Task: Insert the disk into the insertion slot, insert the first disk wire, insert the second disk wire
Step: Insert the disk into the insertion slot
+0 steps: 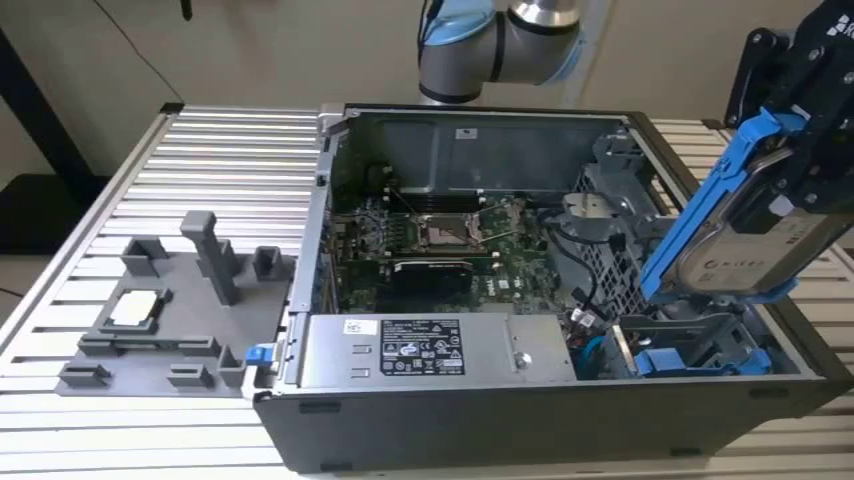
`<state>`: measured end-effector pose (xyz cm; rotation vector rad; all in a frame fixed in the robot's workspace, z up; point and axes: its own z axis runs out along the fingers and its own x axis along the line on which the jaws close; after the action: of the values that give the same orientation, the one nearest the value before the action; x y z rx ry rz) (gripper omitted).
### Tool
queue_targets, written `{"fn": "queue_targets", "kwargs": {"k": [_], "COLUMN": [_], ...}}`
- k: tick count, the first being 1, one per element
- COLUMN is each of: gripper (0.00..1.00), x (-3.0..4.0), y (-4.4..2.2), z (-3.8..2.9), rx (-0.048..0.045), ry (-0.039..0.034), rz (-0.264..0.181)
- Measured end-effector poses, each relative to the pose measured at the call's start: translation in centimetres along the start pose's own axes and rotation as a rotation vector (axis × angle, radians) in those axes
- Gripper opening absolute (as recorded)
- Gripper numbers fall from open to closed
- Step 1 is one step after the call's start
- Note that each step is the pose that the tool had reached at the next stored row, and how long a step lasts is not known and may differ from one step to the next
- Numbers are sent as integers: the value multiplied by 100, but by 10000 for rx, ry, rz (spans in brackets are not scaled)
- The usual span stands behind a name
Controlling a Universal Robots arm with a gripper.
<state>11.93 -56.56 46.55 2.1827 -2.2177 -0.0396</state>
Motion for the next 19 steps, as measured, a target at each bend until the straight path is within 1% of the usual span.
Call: {"fn": "queue_targets", "kwargs": {"k": [11, 19], "gripper": [33, 33], "x": [2, 50], "y": [-44, -52], "z": [181, 324], "rx": [-12, -13], "ry": [6, 21], "rz": [-166, -516]}}
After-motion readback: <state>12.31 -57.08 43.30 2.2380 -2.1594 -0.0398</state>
